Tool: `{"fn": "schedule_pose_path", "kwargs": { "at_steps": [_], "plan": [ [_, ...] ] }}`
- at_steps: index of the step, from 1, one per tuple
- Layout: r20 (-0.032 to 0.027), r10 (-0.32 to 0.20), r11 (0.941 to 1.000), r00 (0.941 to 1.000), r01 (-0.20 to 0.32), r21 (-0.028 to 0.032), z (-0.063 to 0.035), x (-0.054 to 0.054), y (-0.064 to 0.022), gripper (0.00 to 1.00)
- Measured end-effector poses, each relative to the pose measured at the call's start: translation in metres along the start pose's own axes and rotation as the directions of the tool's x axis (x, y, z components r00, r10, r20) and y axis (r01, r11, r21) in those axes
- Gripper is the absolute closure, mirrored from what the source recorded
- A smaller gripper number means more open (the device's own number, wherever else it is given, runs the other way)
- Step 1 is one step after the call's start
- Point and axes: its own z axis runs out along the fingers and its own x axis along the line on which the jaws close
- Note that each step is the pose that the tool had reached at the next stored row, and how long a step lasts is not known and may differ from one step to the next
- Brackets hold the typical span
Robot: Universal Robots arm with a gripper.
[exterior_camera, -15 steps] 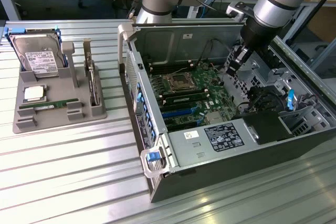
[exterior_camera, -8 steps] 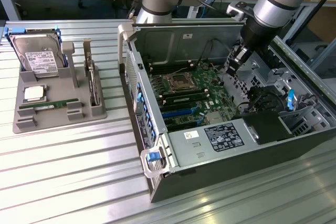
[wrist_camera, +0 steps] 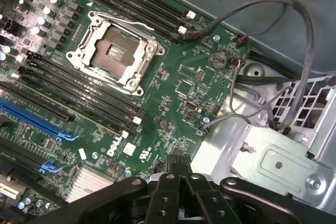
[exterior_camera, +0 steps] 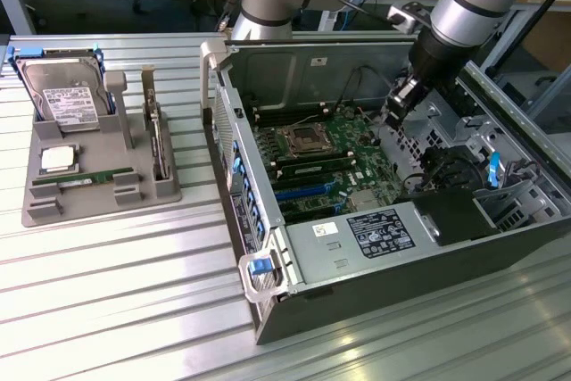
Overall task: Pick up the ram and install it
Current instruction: 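Press down the ram until it locks into place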
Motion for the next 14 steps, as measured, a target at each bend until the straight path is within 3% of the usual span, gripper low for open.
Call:
{"fn": "schedule_pose_path", "kwargs": {
  "at_steps": [5, 14],
  "plan": [
    [0.0054, 0.079, 0.9968, 0.9968, -0.079, 0.0027, 0.0, 0.0, 0.0, 0.9],
    [0.0146, 0.208, 0.9781, 0.978, -0.208, 0.0063, 0.0, 0.0, 0.0, 0.9]
  ]
}}
